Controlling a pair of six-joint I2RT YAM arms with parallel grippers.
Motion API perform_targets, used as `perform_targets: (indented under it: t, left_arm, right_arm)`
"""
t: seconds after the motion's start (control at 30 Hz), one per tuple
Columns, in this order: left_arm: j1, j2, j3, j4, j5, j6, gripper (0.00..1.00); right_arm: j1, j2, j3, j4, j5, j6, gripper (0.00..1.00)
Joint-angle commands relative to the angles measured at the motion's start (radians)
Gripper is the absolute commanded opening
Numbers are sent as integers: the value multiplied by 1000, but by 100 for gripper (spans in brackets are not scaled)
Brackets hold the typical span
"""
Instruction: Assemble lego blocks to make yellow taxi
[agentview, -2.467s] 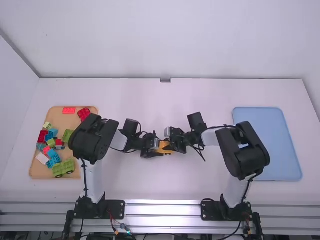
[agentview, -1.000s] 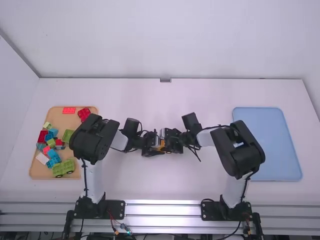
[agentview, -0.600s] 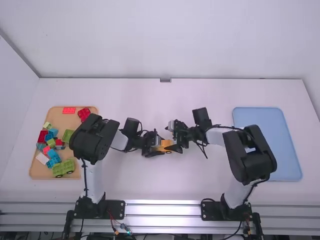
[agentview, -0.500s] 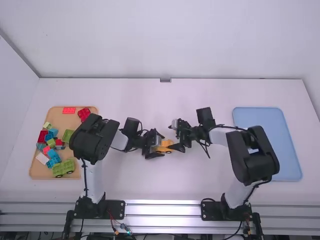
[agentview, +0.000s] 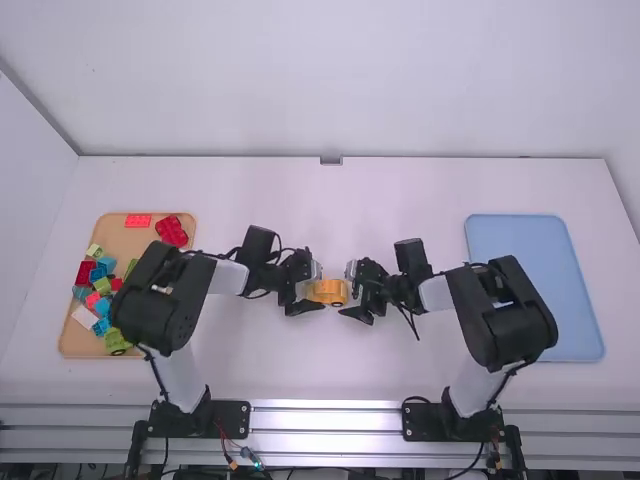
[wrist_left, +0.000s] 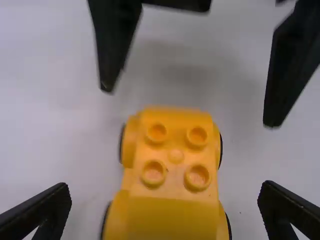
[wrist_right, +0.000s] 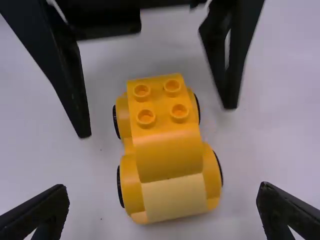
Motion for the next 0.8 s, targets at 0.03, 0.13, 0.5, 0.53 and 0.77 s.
perform_targets:
  t: [0.03,0.13,0.5,0.53,0.77]
  left_arm:
    - [14,-137,6,-66,-66,3,99]
    - [39,-292,6,-172,-131,-68,99]
    - [125,-673,2,-349,-369,-352,99]
    - [124,-685,1,-357,-385,-352,99]
    - [125,-684,1,-364,-405,-352,99]
  right_arm:
    - [30,-11,5,19,37,23,99]
    - [63,-8,3,52,82,23,99]
    - [146,141,147,72,74,68,99]
    - [152,143,153,71,77,66,99]
    - [192,146,167,41,149,68,90]
